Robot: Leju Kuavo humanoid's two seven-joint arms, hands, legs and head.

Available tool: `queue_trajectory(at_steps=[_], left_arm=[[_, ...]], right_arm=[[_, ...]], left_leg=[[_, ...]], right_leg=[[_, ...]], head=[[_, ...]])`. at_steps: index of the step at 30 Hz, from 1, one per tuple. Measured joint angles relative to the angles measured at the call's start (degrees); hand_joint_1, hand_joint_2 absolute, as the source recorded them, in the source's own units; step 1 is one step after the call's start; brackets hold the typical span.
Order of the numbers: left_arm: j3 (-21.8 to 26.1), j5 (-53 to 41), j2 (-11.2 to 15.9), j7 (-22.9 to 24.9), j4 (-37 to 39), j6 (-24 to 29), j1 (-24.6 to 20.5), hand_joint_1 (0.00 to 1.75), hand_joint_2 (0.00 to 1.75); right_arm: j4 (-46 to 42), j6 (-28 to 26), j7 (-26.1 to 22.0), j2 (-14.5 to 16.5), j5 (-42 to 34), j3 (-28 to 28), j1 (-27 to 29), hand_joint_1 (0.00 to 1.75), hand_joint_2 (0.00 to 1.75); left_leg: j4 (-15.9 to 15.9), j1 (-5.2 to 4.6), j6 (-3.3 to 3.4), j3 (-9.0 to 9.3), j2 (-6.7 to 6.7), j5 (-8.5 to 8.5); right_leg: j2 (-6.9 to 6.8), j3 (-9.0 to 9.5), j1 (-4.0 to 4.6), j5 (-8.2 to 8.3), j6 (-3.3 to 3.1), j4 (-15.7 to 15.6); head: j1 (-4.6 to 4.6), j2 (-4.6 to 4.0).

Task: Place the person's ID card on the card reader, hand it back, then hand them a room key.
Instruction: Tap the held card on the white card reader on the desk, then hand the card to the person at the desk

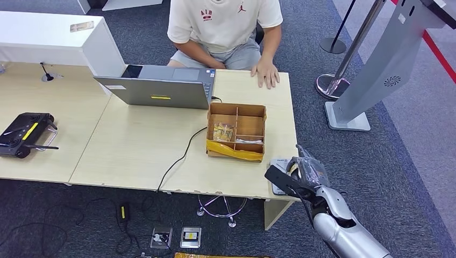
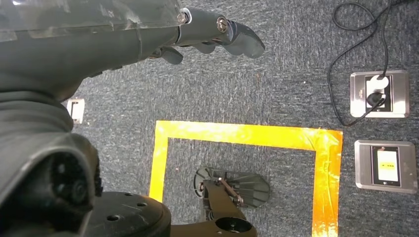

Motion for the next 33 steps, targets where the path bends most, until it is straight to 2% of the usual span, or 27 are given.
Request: queue_trajectory(at_steps=[21,27,33], left_arm=[[-0.1,-0.6,0.3,0.0,-0.2,0.0,-0.1,0.00,0.00],[-1.1,-2.0,0.3,0.9,-0.2,0.0,-0.6,0.00,0.00],[-3.0,-4.3,1.1,3.9,-1.1,0.0,-1.6,0.00,0.00]], right_arm=[[-0.3,-2.4,1.1,-0.4,1.1,-1.0,-0.7,1.75,1.75],[-4.0,-3.7,1.8,-1.2,3.2,-2.7,-3.1,1.75,1.75],[-9.3,-0.9,4.4,-2.7,5.7,-3.7,-7.2,1.75,1.75]], left_leg=[[0.0,0.00,0.00,0.03,0.01,0.00],[0.0,0.00,0.00,0.03,0.01,0.00],[0.0,0.00,-0.01,0.03,0.01,0.03]], right_leg=[[0.02,0.03,0.00,0.01,0.00,0.0],[0.02,0.03,-0.01,0.01,0.00,0.0],[0.02,0.03,0.00,0.01,0.00,0.0]], head=[[0.01,0.00],[-0.01,0.00],[-0.01,0.01]])
